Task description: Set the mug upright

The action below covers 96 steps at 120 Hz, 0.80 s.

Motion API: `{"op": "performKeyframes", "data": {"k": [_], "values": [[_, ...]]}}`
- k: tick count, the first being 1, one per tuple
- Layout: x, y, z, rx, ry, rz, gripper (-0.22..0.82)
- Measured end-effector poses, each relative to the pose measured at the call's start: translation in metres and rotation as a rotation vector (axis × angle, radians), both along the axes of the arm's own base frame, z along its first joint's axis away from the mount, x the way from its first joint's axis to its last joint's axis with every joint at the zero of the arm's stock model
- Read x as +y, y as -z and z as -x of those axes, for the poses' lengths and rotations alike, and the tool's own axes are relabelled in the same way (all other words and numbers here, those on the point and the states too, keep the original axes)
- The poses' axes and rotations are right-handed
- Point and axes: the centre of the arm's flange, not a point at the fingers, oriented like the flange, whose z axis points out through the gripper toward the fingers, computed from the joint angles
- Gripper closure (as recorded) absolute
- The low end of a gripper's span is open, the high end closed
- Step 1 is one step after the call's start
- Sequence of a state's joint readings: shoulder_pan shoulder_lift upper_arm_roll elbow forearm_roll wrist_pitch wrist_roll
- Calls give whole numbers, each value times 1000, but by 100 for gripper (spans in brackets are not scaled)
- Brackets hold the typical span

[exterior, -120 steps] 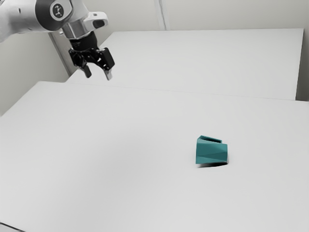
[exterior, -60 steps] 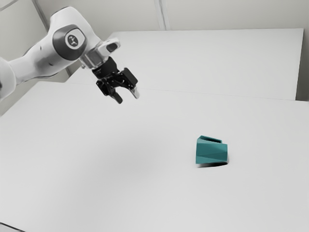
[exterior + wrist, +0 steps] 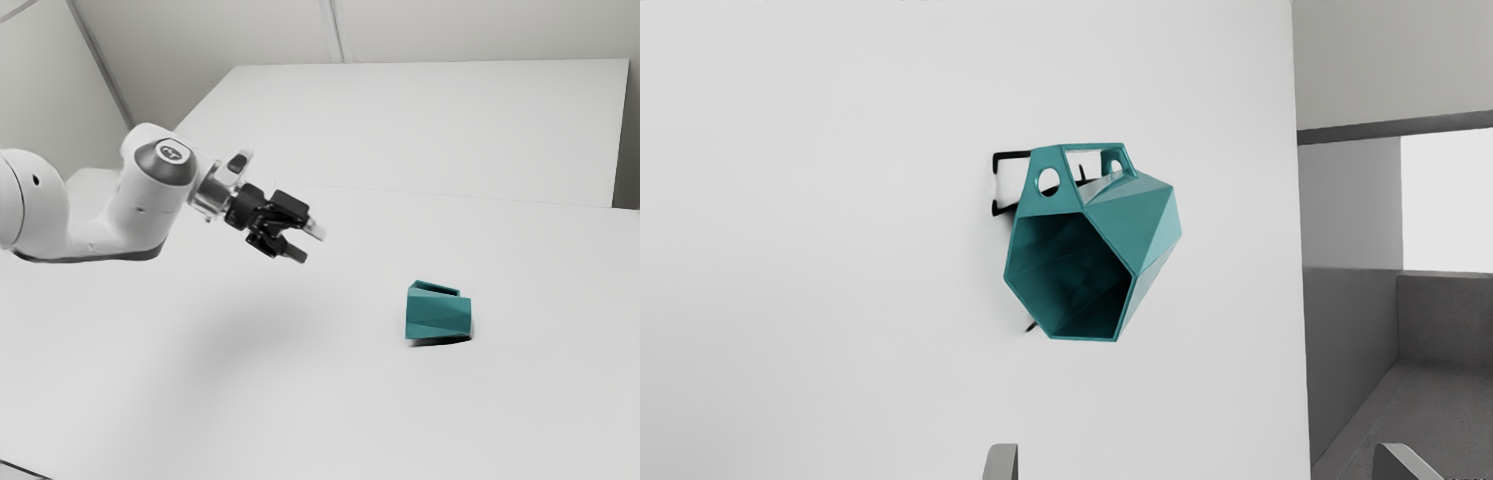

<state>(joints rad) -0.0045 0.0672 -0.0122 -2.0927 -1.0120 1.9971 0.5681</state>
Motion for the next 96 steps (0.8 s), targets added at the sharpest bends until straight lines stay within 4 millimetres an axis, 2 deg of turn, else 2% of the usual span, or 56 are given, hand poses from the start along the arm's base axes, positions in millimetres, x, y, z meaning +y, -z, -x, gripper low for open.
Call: {"op": "performKeyframes", "data": {"k": [18, 71, 96], "values": [[-8, 31, 0, -50, 24, 72, 3], [-36, 87, -1, -194, 146, 140, 3], [-56, 103, 2, -242, 194, 167, 3]]}}
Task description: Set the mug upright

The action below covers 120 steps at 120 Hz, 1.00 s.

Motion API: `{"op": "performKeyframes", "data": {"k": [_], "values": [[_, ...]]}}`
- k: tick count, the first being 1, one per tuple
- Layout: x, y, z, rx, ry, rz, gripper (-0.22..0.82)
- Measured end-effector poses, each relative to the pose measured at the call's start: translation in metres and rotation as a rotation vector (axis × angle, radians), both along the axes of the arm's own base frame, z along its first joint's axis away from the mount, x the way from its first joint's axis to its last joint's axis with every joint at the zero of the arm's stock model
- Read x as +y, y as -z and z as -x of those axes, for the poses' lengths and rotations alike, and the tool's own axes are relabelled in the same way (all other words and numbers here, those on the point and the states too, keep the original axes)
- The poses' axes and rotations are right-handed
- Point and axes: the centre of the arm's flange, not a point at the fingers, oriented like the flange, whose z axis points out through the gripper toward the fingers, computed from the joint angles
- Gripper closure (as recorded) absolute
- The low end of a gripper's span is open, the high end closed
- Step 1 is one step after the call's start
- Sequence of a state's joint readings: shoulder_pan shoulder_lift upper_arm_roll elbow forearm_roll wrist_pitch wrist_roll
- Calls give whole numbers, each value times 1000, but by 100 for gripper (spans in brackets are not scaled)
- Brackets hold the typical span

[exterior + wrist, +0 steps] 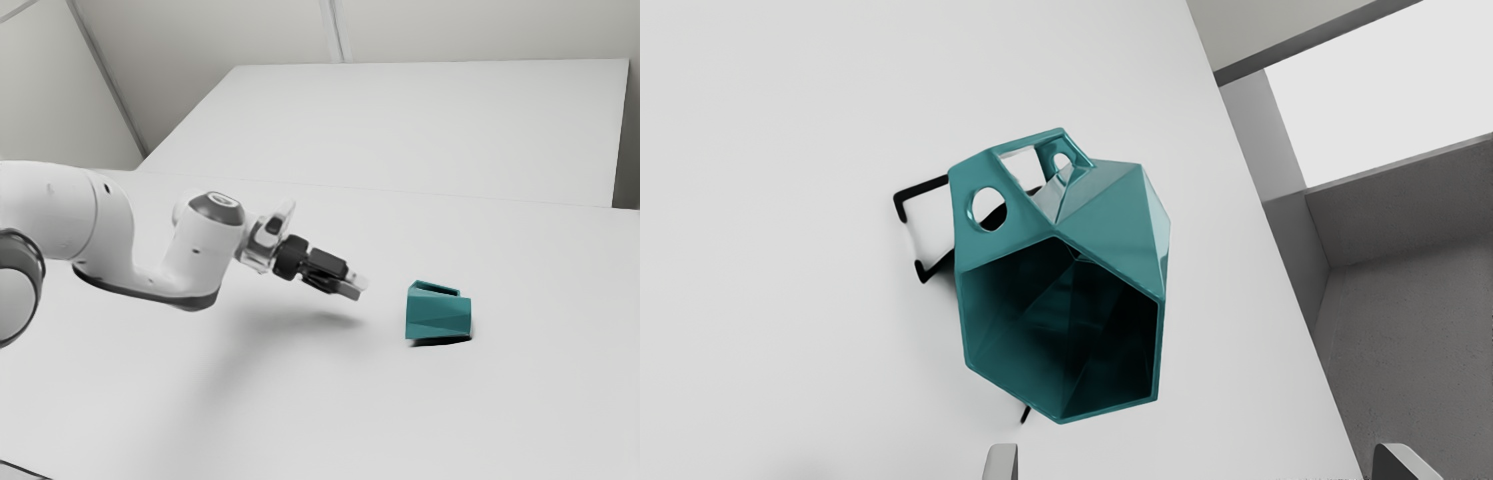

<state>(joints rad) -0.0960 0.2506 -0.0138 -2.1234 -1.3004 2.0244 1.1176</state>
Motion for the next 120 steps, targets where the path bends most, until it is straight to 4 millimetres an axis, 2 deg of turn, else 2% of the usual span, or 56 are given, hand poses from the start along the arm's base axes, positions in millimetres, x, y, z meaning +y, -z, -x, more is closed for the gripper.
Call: {"op": "performKeyframes", "data": {"k": [49, 120], "values": [[-37, 16, 4, -79, 51, 15, 3], [-68, 28, 1, -29, 29, 21, 3]]}}
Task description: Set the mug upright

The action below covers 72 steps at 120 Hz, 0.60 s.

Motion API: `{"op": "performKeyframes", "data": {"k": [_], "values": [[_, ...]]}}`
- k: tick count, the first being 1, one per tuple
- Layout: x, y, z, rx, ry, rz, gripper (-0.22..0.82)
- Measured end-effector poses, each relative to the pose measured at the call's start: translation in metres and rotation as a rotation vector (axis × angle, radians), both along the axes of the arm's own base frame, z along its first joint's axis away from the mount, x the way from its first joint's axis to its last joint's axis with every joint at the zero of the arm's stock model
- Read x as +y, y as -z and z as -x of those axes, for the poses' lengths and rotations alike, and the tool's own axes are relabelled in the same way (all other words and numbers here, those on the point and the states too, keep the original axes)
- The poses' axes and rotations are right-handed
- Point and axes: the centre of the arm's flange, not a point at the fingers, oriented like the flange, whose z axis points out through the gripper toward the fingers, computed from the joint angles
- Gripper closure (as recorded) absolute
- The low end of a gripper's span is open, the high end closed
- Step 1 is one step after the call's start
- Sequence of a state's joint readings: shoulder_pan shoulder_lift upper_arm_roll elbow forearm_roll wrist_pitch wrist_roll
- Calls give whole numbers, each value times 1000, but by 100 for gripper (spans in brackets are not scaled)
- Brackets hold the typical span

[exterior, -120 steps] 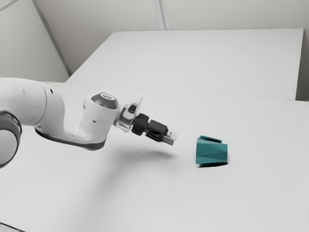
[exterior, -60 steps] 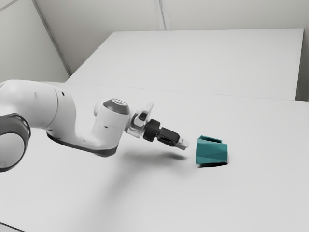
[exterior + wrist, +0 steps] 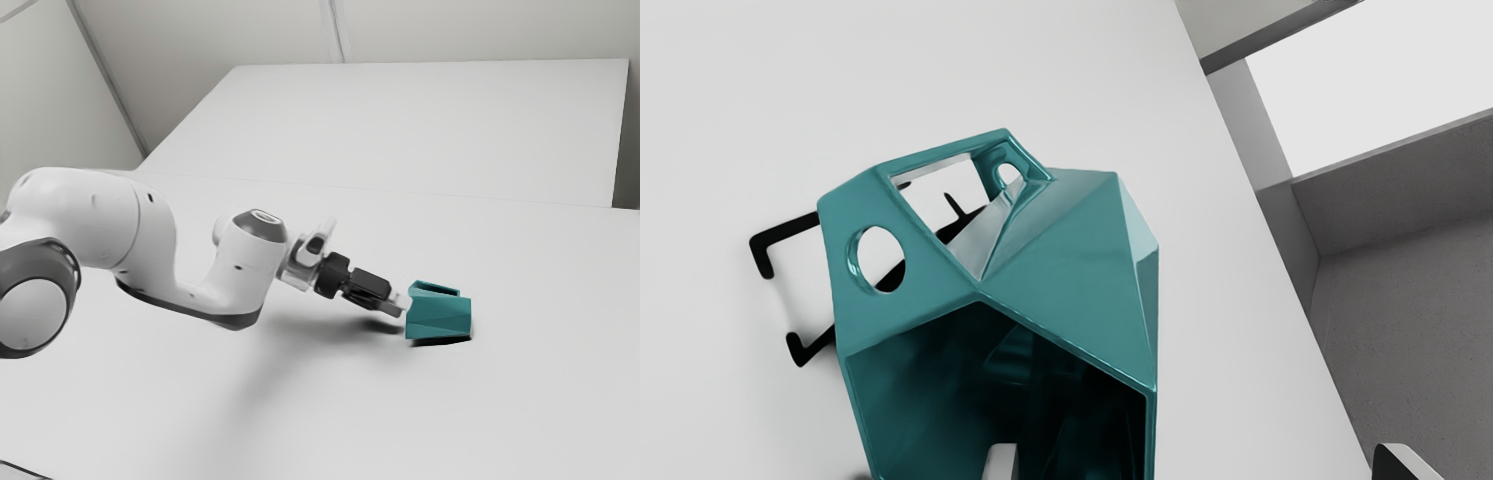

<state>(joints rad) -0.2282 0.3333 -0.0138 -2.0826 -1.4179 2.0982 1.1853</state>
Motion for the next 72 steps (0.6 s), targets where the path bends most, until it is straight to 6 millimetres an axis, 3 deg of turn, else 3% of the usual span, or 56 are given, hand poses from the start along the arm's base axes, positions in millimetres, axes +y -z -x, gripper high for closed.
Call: {"op": "performKeyframes", "data": {"k": [72], "values": [[-33, 18, -14, 23, 19, 10, 3]]}}
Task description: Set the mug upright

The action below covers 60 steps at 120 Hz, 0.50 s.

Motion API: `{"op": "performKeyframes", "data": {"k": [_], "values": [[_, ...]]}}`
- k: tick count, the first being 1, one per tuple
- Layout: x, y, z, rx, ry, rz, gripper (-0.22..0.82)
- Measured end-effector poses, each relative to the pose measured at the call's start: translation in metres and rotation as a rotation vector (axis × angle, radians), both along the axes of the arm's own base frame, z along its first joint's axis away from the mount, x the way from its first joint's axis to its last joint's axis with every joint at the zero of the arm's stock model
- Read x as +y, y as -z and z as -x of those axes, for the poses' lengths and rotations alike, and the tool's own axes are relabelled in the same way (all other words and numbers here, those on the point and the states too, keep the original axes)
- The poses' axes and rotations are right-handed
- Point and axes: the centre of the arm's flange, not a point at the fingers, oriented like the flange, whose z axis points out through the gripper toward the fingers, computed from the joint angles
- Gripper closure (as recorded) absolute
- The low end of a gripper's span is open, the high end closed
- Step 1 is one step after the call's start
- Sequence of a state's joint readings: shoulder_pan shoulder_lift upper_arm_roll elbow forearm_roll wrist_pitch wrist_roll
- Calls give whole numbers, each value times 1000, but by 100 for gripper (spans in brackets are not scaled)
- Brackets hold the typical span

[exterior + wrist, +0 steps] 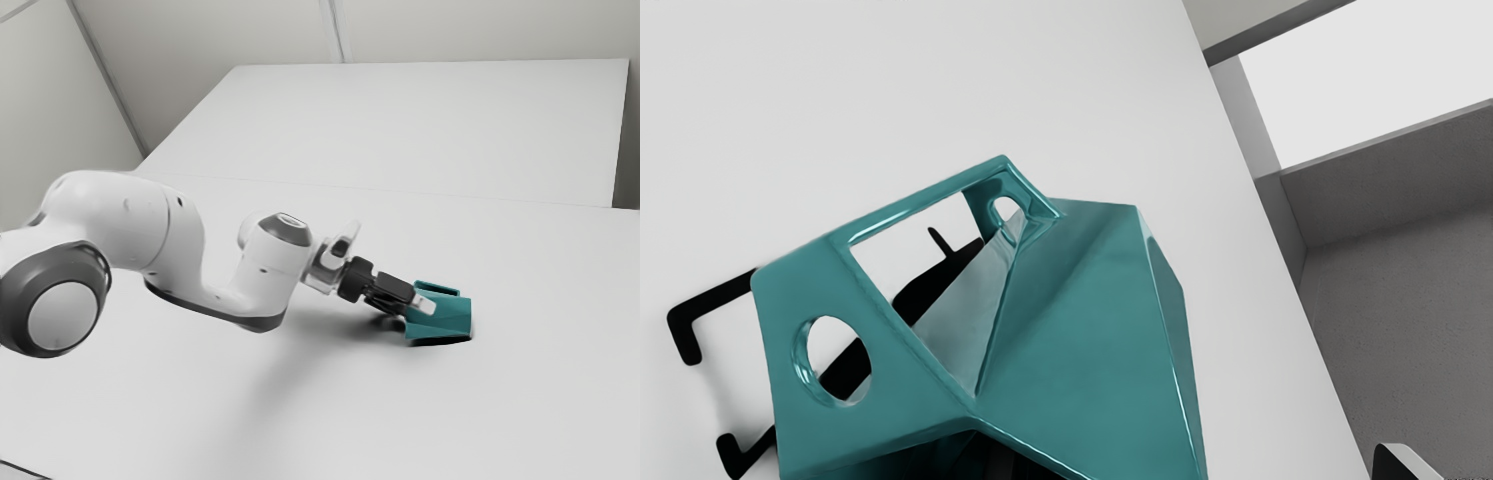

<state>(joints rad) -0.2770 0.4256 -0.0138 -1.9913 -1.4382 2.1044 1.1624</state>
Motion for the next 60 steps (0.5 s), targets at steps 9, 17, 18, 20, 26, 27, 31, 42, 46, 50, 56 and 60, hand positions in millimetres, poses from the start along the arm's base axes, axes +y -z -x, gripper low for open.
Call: {"op": "performKeyframes", "data": {"k": [9, 17, 18, 20, 26, 27, 31, 42, 46, 50, 56, 60], "values": [[-3, 3, -1, 1, 1, -4, 3], [-6, 3, -3, -2, 3, -6, 4], [-7, 3, -3, -2, 3, -6, 4], [-7, 3, -3, -2, 4, -7, 5], [-8, 4, -3, -2, 3, -8, 9], [-8, 4, -3, -2, 3, -8, 10], [-8, 3, -3, -3, 2, -8, 13], [-8, 3, -4, -3, 1, -10, 22], [-8, 3, -4, -3, 0, -10, 25], [-7, 3, -4, -3, -1, -11, 29], [-7, 3, -4, -3, -2, -11, 34], [-7, 3, -4, -2, -3, -12, 38]]}}
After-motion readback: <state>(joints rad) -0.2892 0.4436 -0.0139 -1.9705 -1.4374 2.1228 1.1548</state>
